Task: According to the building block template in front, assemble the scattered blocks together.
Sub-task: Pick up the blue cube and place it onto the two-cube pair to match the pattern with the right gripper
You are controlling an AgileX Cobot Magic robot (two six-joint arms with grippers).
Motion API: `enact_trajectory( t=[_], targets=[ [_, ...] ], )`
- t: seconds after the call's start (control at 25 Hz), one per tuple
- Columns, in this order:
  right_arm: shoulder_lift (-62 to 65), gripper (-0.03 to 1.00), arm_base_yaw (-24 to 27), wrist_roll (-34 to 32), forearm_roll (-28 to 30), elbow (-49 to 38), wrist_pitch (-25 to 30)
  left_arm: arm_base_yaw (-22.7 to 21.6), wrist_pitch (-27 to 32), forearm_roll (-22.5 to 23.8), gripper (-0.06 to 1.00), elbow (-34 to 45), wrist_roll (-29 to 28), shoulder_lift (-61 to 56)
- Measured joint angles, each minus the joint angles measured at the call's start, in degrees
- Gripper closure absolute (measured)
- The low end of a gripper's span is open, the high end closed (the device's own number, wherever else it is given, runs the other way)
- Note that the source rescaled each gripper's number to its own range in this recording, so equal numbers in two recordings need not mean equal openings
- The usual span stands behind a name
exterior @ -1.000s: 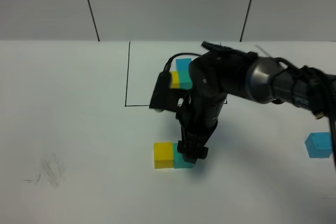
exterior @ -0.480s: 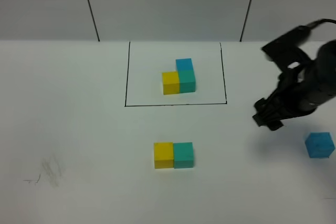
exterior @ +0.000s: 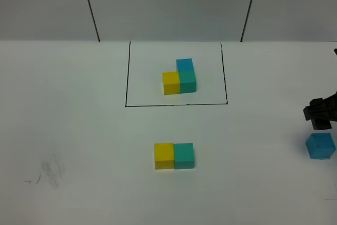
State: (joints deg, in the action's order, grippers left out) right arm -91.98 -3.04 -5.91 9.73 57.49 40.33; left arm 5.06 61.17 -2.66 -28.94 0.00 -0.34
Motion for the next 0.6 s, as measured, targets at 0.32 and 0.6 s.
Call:
enact_trajectory(
  t=[0.32,0.6],
  targets=[
    [-6.36,0.21,1.02,0.64,-0.03,0.00,-3.32,0.00,0.00,0.00,0.19,0.00,0.00,0.00],
    [-10.27,0.21,1.02,0.64,-0.27,0.00,-5.44,0.00,0.00,0.00,0.19,0.00,0.00,0.00]
  ],
)
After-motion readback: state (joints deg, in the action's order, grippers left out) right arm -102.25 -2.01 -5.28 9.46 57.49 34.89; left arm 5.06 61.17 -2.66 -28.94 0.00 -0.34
